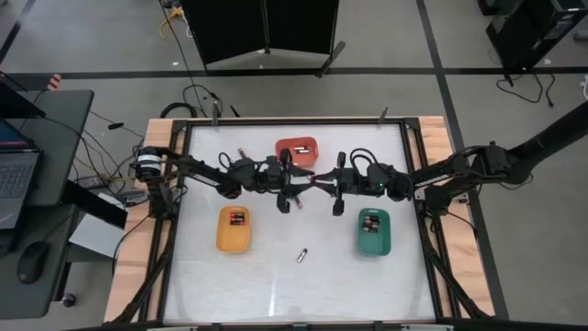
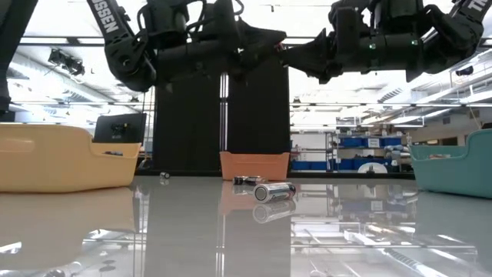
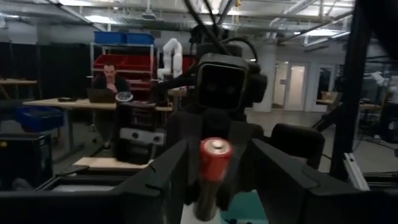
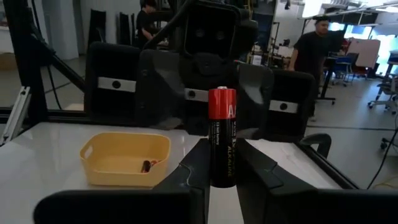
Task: Sort batteries
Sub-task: Put the red battery into the yellow bin
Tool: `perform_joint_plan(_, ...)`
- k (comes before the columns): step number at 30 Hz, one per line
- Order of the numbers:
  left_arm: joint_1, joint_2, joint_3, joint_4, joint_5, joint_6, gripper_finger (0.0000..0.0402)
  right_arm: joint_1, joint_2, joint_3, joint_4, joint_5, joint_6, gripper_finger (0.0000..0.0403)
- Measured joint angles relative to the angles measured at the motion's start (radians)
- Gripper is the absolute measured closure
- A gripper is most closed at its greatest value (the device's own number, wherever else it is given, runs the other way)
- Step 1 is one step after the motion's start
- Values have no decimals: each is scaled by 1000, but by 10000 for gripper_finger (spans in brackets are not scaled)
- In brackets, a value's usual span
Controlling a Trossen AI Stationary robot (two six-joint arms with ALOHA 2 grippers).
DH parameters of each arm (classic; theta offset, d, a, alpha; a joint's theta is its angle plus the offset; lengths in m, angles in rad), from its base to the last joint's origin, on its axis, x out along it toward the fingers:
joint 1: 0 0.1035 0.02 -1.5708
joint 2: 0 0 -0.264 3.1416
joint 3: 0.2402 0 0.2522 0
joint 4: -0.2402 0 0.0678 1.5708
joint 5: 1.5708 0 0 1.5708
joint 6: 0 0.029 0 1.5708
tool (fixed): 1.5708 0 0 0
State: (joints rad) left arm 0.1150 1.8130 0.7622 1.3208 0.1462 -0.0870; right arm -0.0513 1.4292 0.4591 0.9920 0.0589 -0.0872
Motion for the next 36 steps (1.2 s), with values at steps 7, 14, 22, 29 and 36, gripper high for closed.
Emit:
perform_joint_plan(7, 0, 0, 24, -20, 28, 9, 263, 0, 0, 0, 10, -1, -13, 345)
perform_joint_plan(14, 1, 0, 24, -15, 32, 50, 344, 0, 0, 0, 19, -4, -6, 345)
perform_joint_plan(22, 5, 0, 33, -23, 101, 52, 344, 6, 0, 1, 13, -11, 11, 300)
perform_joint_plan(29, 18, -1, 68, -20, 151, 54, 344, 8, -3, 1, 3, 5, 11, 190)
perform_joint_plan(36, 19, -108, 116, -280, 159, 202, 344, 7, -36, 1, -59, 50, -16, 157)
